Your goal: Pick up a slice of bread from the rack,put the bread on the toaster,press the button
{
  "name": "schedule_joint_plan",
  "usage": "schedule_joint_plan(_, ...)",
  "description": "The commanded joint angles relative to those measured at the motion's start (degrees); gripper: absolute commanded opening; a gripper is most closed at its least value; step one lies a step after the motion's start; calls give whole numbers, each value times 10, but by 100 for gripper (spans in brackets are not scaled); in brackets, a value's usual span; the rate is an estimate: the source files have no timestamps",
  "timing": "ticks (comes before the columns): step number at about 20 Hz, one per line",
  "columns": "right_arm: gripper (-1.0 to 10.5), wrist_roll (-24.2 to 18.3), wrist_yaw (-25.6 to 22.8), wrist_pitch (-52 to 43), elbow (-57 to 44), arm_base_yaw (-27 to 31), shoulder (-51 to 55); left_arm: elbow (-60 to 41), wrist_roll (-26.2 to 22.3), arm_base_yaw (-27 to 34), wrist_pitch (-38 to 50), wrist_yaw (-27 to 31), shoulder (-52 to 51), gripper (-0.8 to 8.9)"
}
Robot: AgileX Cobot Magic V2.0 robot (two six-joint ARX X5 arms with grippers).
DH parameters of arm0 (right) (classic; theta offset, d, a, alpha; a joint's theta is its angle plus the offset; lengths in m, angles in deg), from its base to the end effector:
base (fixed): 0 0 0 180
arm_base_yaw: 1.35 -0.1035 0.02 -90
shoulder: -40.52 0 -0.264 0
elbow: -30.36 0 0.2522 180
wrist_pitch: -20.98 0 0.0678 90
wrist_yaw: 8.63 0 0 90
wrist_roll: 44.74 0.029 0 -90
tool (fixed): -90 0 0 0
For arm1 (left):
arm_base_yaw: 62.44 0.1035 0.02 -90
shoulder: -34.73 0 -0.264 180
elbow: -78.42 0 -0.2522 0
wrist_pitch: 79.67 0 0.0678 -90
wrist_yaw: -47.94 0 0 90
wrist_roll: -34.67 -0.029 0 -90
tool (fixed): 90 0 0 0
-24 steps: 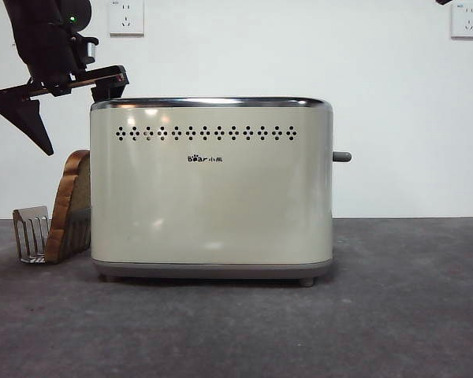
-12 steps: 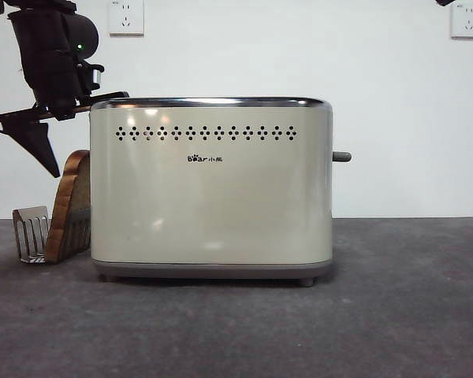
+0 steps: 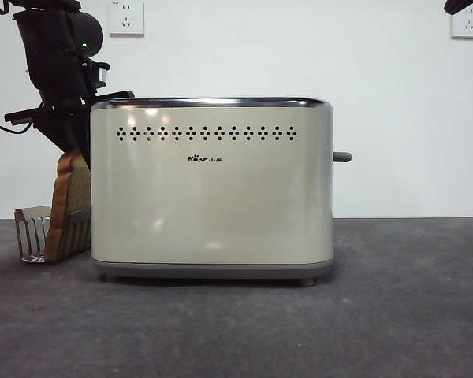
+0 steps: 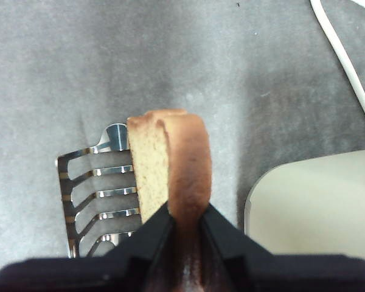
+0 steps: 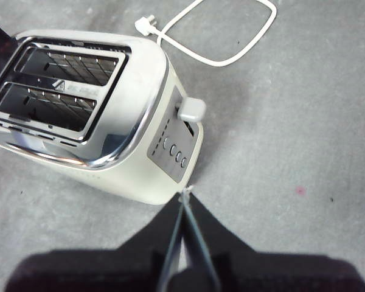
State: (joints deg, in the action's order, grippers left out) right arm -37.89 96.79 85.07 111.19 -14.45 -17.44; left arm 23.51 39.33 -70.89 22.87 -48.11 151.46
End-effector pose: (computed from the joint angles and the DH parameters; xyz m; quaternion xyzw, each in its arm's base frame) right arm 0.1778 0.0493 0.3622 0.0613 0.3651 0.2091 0.9051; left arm 0.4177 -0.0651 0.2857 -0.0213 0.5708 -0.0808 0.8169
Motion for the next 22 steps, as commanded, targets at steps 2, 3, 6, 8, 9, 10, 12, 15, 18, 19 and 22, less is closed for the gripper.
schedule_joint_plan(2, 0, 0, 0, 8, 2, -1, -1, 13, -17, 6, -4, 1, 2, -5)
schedule_joint_plan(3, 1, 0, 0, 9, 2, -1, -1, 19, -19, 8, -8, 1, 0, -5)
schedule_joint_plan(6, 0, 2, 0, 9, 2, -1, -1, 64, -28, 12, -32, 1, -2, -4)
schedule_joint_plan(8, 0, 5, 0, 10, 2, -1, -1, 117, -41, 15, -57, 1, -2, -5)
schedule_joint_plan(9, 0, 5, 0, 12, 2, -1, -1, 143, -47, 15, -68, 1, -2, -4)
schedule_joint_plan(10, 0, 5, 0, 16, 2, -1, -1, 178, -54, 15, -84, 1, -2, -5)
schedule_joint_plan(12, 1, 5, 0, 24, 2, -1, -1, 248, -83, 15, -119, 1, -2, -4)
schedule_joint_plan(15, 0, 5, 0, 30, 2, -1, -1, 305, -110, 15, -119, -3, -30, -4)
schedule_joint_plan(18, 0, 6, 0, 44, 2, -1, -1, 312, -140, 7, -119, -4, -87, -4)
schedule_joint_plan(19, 1, 6, 0, 44, 2, -1, -1, 311, -142, 5, -119, -7, -109, -4)
schedule_joint_plan(22, 0, 7, 0, 48, 2, -1, -1, 311, -134, 2, -119, -127, -169, -3)
